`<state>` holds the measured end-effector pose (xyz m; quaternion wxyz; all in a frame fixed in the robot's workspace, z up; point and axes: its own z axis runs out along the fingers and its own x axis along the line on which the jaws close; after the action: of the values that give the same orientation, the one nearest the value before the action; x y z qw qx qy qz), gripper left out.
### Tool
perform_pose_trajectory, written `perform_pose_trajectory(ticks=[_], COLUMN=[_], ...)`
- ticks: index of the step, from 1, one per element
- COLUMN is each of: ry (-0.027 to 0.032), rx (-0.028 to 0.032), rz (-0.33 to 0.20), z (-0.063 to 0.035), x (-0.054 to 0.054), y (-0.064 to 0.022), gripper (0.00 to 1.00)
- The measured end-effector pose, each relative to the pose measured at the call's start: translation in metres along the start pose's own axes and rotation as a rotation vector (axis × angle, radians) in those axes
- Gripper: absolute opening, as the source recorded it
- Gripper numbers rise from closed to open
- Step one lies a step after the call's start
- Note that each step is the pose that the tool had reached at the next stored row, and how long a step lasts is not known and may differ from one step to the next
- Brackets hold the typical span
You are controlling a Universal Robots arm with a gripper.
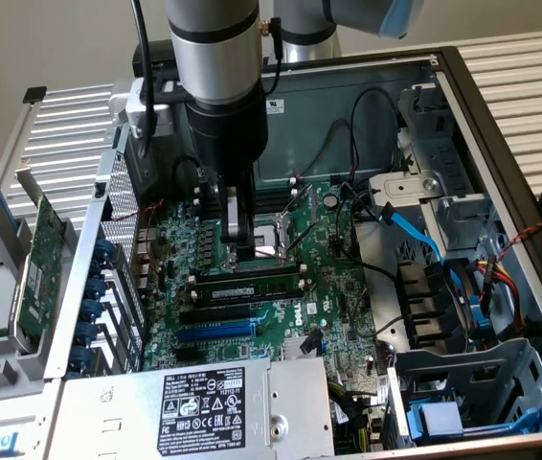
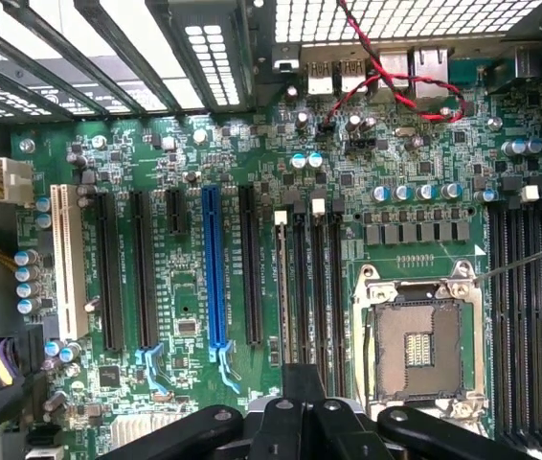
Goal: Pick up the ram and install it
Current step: 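Press down the ram until it locks into place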
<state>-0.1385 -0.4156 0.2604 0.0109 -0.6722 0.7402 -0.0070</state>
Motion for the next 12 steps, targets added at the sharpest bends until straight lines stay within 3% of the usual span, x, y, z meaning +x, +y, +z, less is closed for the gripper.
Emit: perform_pose_trajectory(ticks=[12], ry=[-0.0007], rx=[0.0], rz=[0.002], z=[-0.0002], x=[0.0], y=[0.0], gripper=[0.1])
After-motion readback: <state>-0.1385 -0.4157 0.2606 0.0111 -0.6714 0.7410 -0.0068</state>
